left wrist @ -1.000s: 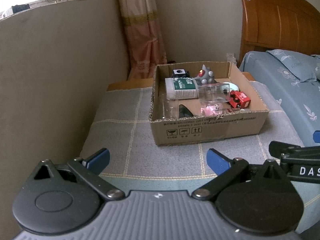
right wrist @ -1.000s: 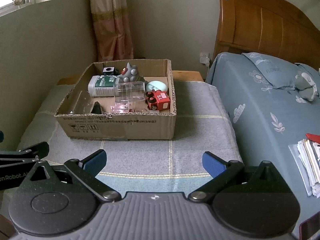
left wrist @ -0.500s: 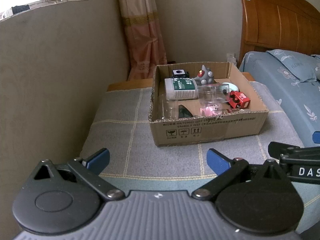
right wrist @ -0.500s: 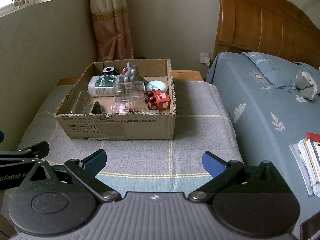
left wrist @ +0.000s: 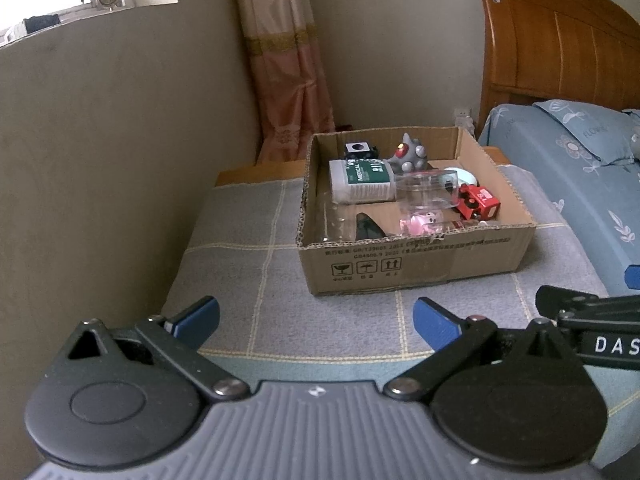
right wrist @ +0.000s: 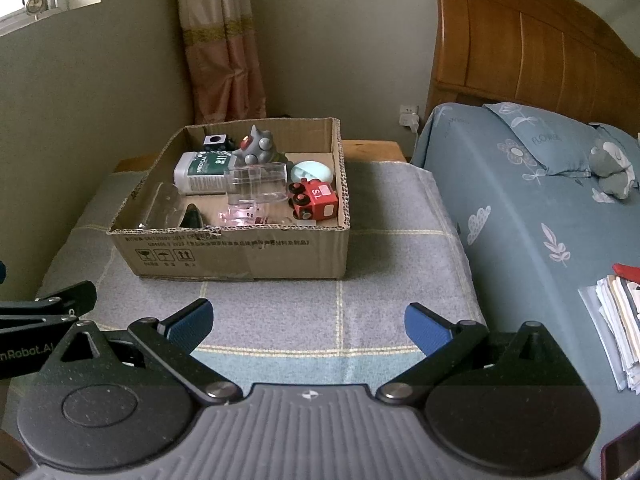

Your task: Organize rigid objects

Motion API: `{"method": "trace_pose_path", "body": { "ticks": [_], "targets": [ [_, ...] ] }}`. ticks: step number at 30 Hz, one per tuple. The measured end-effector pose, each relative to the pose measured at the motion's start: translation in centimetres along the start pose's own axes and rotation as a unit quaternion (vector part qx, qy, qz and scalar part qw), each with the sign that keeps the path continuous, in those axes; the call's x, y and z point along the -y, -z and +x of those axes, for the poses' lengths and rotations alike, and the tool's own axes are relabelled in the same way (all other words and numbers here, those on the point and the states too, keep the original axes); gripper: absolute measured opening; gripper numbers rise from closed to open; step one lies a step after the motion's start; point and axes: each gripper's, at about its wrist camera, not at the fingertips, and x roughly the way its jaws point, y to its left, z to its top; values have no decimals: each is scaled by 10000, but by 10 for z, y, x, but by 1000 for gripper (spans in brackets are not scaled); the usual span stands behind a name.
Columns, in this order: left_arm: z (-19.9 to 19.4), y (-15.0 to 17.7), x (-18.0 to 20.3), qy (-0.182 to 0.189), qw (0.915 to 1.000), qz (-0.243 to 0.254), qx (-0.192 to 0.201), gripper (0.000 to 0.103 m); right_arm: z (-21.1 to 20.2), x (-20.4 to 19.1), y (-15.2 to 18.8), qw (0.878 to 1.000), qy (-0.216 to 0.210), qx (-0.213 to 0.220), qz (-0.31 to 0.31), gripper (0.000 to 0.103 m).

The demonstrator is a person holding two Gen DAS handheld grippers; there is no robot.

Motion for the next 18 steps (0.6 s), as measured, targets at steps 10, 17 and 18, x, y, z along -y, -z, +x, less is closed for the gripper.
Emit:
{"method": "trace_pose_path", "body": {
  "ticks": [10, 17, 18],
  "targets": [
    [0, 0, 1, -19, 10000, 0, 20, 102, -1, 1, 0, 10000, -40, 14, 44, 103],
    [-1, 0, 1, -9, 10000, -6, 33, 102, -1, 3, 0, 10000, -36, 33, 71, 103],
    [-1, -1, 1, -14, 10000, -7, 38, 102, -1, 3, 0, 10000, -33, 32, 64, 103]
  ]
}}
